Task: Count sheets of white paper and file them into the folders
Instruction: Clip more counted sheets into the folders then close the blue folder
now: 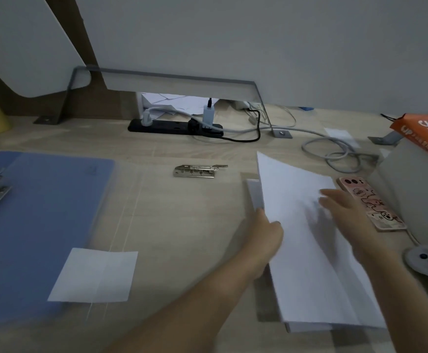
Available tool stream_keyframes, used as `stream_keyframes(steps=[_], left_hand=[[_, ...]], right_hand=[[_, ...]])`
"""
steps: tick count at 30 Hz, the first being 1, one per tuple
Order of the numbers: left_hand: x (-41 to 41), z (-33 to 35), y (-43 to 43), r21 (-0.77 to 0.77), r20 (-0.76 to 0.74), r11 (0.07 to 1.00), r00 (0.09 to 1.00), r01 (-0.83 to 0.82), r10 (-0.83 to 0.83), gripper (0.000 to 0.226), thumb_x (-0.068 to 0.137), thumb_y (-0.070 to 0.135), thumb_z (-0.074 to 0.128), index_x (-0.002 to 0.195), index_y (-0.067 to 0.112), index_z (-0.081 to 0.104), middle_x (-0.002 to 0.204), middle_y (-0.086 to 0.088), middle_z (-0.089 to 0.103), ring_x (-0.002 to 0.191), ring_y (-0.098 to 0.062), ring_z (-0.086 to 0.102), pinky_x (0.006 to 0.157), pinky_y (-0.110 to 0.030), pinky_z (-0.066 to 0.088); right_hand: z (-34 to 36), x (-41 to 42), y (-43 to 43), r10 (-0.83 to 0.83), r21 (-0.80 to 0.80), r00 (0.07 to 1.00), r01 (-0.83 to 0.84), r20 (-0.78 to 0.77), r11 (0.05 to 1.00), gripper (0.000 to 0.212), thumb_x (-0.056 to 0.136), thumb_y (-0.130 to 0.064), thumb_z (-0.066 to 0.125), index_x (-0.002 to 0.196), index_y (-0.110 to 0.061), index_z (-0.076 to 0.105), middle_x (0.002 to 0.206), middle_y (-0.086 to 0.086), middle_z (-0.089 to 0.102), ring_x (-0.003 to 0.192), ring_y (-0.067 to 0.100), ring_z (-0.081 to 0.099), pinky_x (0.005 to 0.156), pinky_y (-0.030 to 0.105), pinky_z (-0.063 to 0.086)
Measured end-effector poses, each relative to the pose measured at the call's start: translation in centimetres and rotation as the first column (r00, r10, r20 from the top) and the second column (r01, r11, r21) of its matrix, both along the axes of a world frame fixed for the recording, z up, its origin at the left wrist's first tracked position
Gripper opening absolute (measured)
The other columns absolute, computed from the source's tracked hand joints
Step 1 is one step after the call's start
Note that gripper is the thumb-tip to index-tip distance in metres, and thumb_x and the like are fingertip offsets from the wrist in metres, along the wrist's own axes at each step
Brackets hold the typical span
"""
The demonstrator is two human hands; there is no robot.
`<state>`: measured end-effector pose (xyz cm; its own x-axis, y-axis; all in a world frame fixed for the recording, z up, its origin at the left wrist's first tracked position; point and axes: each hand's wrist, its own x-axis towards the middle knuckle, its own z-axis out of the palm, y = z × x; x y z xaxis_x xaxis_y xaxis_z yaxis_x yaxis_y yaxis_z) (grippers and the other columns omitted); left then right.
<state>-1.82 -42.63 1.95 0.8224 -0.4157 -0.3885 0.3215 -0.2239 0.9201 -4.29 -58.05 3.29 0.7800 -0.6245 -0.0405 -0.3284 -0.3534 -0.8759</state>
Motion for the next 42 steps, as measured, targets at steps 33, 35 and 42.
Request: stream_keyframes(steps=[33,35,42], left_hand=[[7.1,-2.2,21.9,0.408,0.032,0.905,0.993,-0.117,0.114,0.023,0.094,0.015,0.045,0.071,0.014,0.041,0.077,-0.011,0.046,0.071,-0.023,0.050,0.083,-0.045,0.054],[7.3,-2.1,21.8,0.403,0.020,0.909,0.994,-0.108,0.109,0.024,0.094,0.013,0.046,0.070,0.012,0.040,0.074,-0.012,0.048,0.065,-0.025,0.054,0.069,-0.036,0.057],[7.4,-2.7,21.5,0.538,0.157,0.834,0.987,-0.121,0.042,0.017,0.089,0.019,0.044,0.072,0.015,0.044,0.075,-0.010,0.050,0.068,-0.021,0.049,0.077,-0.046,0.053]], right_hand=[[-3.6,5.4,12.9,0.103,0.254,0.964,-0.039,-0.243,0.966,0.030,0.092,-0.007,0.045,0.114,0.010,0.054,0.107,0.029,0.060,0.086,0.038,0.054,0.063,0.030,0.040],[-3.8,5.8,12.7,0.100,0.193,0.964,-0.053,-0.245,0.980,0.035,0.091,-0.005,0.043,0.119,0.017,0.046,0.123,0.037,0.049,0.086,0.044,0.051,0.062,0.033,0.039],[-4.7,7.3,13.1,0.066,-0.034,0.968,-0.077,-0.241,0.996,0.011,0.087,-0.005,0.035,0.080,-0.005,0.043,0.070,0.005,0.043,0.058,0.018,0.037,0.050,0.029,0.026]])
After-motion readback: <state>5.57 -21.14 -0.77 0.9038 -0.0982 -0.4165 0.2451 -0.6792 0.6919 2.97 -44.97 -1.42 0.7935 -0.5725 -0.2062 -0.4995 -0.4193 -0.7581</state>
